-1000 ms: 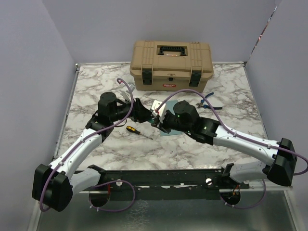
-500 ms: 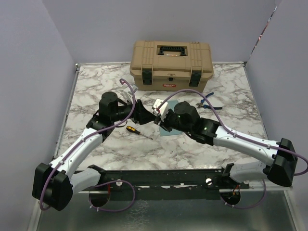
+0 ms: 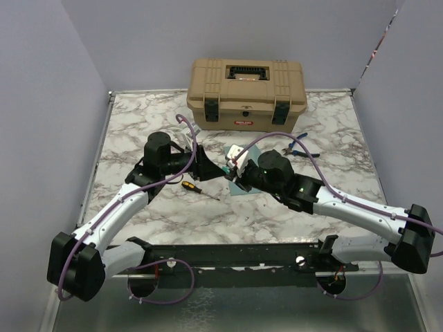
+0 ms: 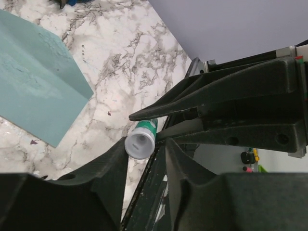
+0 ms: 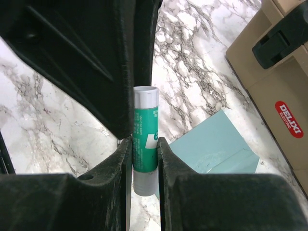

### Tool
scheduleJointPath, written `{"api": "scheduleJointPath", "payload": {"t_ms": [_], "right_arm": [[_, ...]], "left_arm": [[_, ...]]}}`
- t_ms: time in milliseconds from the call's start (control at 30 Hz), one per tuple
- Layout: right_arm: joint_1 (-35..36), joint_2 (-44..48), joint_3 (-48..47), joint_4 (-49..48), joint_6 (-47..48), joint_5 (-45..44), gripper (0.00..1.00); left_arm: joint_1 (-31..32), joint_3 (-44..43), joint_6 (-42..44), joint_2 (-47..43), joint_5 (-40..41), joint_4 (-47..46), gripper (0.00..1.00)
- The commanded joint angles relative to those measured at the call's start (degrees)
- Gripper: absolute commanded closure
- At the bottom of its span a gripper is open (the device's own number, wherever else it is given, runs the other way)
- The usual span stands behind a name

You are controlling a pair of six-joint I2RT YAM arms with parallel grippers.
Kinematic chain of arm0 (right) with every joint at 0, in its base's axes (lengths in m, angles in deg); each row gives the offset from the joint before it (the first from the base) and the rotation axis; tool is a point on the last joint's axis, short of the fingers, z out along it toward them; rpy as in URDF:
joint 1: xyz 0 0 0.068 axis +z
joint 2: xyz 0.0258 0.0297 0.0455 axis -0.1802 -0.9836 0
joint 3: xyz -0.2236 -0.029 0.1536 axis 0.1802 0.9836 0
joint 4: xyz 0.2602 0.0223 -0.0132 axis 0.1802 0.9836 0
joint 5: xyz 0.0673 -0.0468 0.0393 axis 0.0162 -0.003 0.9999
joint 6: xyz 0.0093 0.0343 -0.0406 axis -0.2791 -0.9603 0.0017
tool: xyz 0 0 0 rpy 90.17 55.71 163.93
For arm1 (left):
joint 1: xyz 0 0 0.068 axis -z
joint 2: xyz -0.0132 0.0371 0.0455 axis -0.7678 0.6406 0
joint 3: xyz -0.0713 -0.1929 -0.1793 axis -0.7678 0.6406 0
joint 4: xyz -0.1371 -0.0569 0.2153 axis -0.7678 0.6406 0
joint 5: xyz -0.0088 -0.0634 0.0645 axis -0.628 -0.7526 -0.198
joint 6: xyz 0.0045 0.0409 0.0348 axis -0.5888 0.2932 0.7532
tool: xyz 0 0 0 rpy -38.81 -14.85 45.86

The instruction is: Place the letter into the envelope and seal it

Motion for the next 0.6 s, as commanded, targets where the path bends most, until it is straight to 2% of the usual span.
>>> {"api": "scheduleJointPath", "payload": {"t_ms": [0, 233, 467, 500, 567], "right_arm": [[-0.2, -1.3, -1.8, -0.9, 1.5, 2.8, 0.87], [-0.2, -1.7, -1.9, -1.1, 2.2, 3.4, 0.87], [-0.2, -2.3, -2.4, -1.3, 2.7, 3.5, 0.87], [-0.2, -2.5, -2.4, -1.4, 2.7, 3.7, 0.87], [-0.2, -2.5, -2.5, -1.2, 2.8, 4.3, 0.87]], "left_arm": [[0.1, -1.7, 0.4, 1.1, -1.7, 0.3, 0.65], [0.2, -1.5, 0.5, 1.6, -2.1, 0.2, 0.69], [0.3, -1.0, 0.8, 2.2, -2.0, 0.1, 0.78], [0.3, -1.0, 1.0, 2.2, -1.9, 0.1, 0.81], [0.3, -1.2, 1.4, 2.1, -1.9, -0.1, 0.93]]}}
